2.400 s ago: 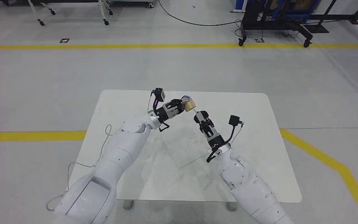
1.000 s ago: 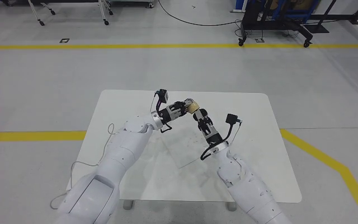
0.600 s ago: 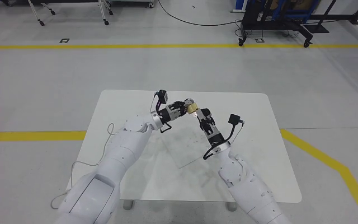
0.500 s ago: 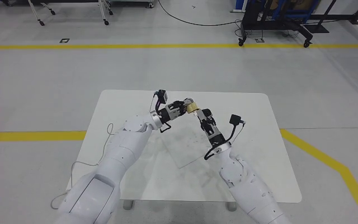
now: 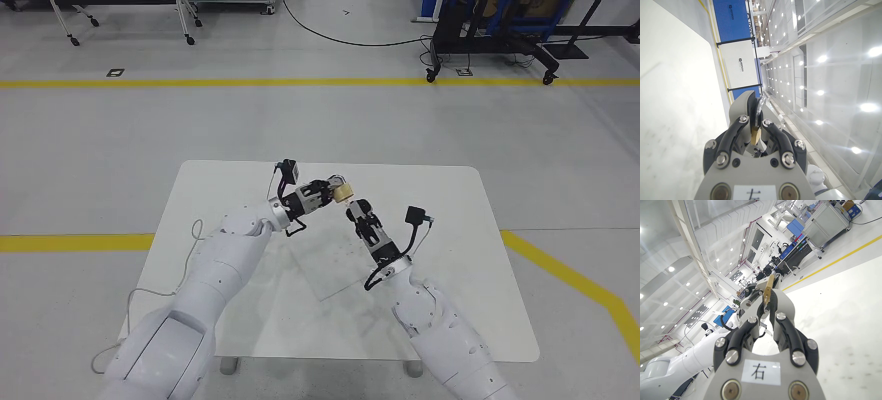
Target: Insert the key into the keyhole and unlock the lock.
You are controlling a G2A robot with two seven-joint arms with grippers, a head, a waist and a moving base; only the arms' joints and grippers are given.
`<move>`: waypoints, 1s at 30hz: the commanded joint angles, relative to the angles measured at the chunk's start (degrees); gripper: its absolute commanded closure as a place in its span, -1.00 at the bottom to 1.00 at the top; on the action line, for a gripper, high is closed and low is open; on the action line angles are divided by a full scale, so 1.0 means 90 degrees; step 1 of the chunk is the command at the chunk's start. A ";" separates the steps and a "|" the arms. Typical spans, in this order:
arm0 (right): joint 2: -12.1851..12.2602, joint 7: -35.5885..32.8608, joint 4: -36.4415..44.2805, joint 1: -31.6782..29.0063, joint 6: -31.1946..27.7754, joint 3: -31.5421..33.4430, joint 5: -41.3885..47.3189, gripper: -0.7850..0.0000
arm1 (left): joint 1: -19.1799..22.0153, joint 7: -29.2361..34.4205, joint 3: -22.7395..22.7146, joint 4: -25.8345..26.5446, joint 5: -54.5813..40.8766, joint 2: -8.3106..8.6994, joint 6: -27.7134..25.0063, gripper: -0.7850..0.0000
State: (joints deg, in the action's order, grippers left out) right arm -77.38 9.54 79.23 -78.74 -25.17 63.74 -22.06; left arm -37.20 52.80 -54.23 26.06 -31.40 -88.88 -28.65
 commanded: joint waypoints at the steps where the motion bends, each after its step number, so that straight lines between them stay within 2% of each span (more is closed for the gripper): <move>1: -0.0007 -0.0043 0.0005 0.0009 0.0002 -0.0002 0.0020 1.00 | 0.0001 -0.0060 0.0007 0.0006 0.0082 -0.0004 -0.0016 1.00; 7: -0.0037 -0.0062 -0.0039 0.0071 0.0063 -0.0017 0.0024 1.00 | -0.0015 -0.0060 -0.0028 0.0027 0.0116 -0.0015 0.0007 1.00; 8: -0.0042 -0.0056 -0.0040 0.0076 0.0054 -0.0019 0.0029 0.91 | -0.0018 -0.0044 -0.0036 0.0030 0.0112 -0.0016 0.0014 1.00; 9: -0.0047 -0.0029 -0.0030 0.0072 0.0023 -0.0009 0.0070 0.25 | -0.0020 -0.0027 -0.0047 0.0031 0.0109 -0.0016 0.0019 1.00; 10: -0.0049 -0.0024 -0.0023 0.0059 -0.0012 0.0006 0.0114 -0.96 | -0.0023 -0.0011 -0.0061 0.0031 0.0097 -0.0016 0.0025 1.00; 14: -0.0048 -0.0035 -0.0016 0.0051 -0.0026 0.0019 0.0134 -1.00 | -0.0071 0.0274 -0.0163 0.0024 -0.0199 -0.0021 0.0311 1.00; 30: -0.0048 -0.0035 -0.0016 0.0051 -0.0026 0.0019 0.0134 -1.00 | -0.0071 0.0274 -0.0163 0.0024 -0.0199 -0.0021 0.0311 1.00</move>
State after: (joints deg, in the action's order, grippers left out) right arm -77.81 9.22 79.08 -78.28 -25.41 63.91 -20.85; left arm -37.83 55.27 -55.69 26.27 -33.19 -89.06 -25.85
